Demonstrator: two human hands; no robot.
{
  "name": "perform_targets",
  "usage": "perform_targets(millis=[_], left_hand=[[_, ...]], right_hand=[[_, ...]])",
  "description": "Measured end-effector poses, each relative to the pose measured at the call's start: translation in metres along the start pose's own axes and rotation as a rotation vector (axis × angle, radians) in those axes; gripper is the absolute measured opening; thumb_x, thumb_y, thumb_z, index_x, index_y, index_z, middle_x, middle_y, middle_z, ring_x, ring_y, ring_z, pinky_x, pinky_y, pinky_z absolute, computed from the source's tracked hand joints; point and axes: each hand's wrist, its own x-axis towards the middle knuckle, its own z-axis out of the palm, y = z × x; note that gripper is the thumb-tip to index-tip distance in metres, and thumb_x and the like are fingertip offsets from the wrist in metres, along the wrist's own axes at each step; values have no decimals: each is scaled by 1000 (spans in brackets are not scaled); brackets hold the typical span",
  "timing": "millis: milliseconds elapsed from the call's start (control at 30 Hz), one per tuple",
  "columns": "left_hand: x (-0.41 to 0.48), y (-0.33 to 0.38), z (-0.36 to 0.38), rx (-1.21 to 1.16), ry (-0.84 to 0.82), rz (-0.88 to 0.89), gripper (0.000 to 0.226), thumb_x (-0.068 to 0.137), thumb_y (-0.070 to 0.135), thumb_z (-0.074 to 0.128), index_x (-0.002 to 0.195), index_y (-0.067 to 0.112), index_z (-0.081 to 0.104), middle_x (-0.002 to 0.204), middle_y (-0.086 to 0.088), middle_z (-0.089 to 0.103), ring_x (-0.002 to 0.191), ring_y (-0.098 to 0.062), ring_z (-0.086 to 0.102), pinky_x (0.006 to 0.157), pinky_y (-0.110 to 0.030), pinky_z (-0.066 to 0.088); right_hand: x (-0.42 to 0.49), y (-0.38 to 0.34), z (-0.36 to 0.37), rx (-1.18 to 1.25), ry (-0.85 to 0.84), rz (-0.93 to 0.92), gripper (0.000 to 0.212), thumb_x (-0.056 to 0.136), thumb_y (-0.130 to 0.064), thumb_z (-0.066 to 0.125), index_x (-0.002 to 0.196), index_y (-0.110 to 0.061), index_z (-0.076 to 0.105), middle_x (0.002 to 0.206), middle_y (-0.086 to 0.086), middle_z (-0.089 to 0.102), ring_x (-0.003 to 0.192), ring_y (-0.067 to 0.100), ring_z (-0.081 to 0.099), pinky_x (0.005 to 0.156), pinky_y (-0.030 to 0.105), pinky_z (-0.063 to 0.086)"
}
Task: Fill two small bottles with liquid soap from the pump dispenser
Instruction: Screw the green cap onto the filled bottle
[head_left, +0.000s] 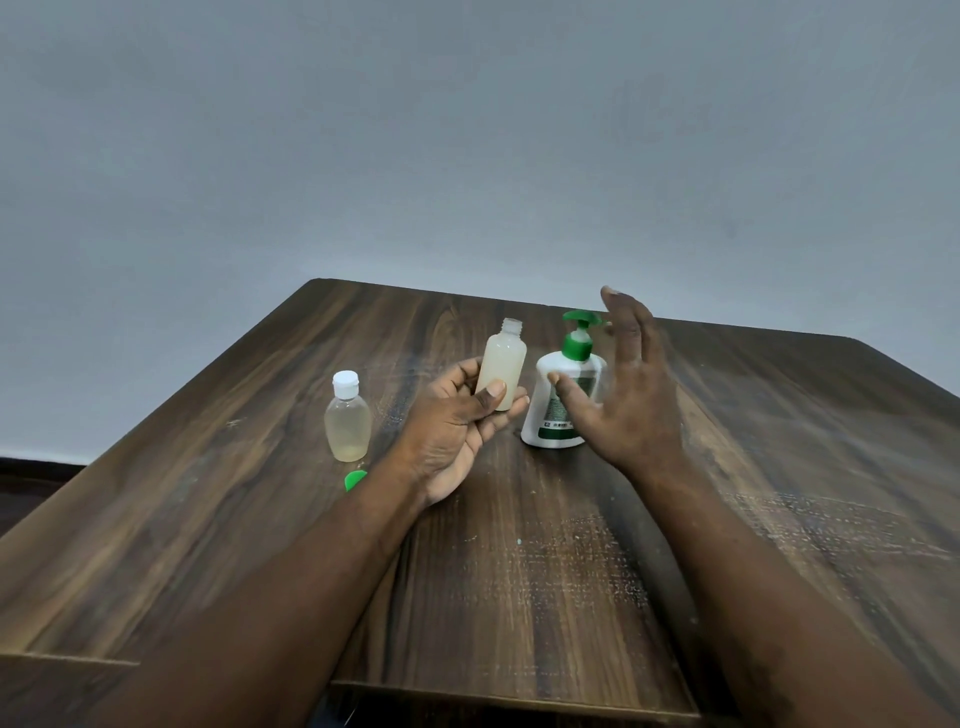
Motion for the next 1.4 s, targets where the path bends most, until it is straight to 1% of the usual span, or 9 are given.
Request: perform_targets(millis=[133,200,333,467,733,900,1033,1167,1400], left_hand=[[-10,-1,-2,22,-3,33,42,95,-7,60,137,-5,51,128,-23,68,118,-40,69,96,-41,60],[-19,-3,-1,50,-22,54,47,89,-1,66,134,-2,53,129,-22,68,115,-36,70,96,-39,60],[-38,-8,1,148,-36,113,37,88,3,69,123,7,61,114,-8,76,108,-20,71,96,-34,58],[-57,-6,-3,410,66,212,38,87,7,77,123,10,63,113,-10,78,111,-22,72,105,-45,54],[-94,18,-20,1149,279,360,43,80,37,86,117,30,64,100,10,75,90,-3,72,80,-39,63],[-115,39,-31,1300,394,380,47,75,29,84,114,34,59,102,13,68,93,-7,69,81,-39,62],[-124,65,-49,1325,506,376,50,73,28,86,116,31,60,103,11,70,92,-10,69,81,-41,62],[-131,80,-66,1300,543,364,46,71,19,86,110,27,64,97,13,70,86,-3,69,79,-39,62],[-135,82,-88,1306,565,329,42,66,21,85,101,29,64,93,12,73,82,-6,72,78,-42,62]], right_hand=[[-10,-20,-11,55,177,30,71,88,-47,76,146,-17,47,133,5,55,103,19,62,82,45,60],[-14,-37,-12,158,119,53,57,89,-40,80,135,-19,53,115,-5,62,90,13,63,73,42,59],[-25,-70,-9,350,-97,134,49,88,-37,83,131,-26,61,108,-15,71,93,3,69,77,30,60],[-36,-88,-10,401,-163,176,49,86,-35,85,129,-27,64,112,-14,73,100,-3,69,78,11,54],[-58,-110,-10,509,-275,233,41,90,-27,84,127,-23,66,111,-12,74,99,-5,70,79,11,54],[-60,-124,7,636,-328,374,10,102,-25,68,110,-31,69,102,-7,77,88,7,74,83,32,61],[-61,-138,30,330,-523,179,31,93,-36,78,122,-32,69,113,-14,74,101,4,69,92,29,56],[-64,-159,44,264,-665,89,56,91,-40,80,141,-23,60,136,-5,67,111,12,65,96,34,54],[-67,-171,57,105,-704,-25,55,93,-43,77,143,-28,61,132,0,67,124,22,57,91,30,42]])
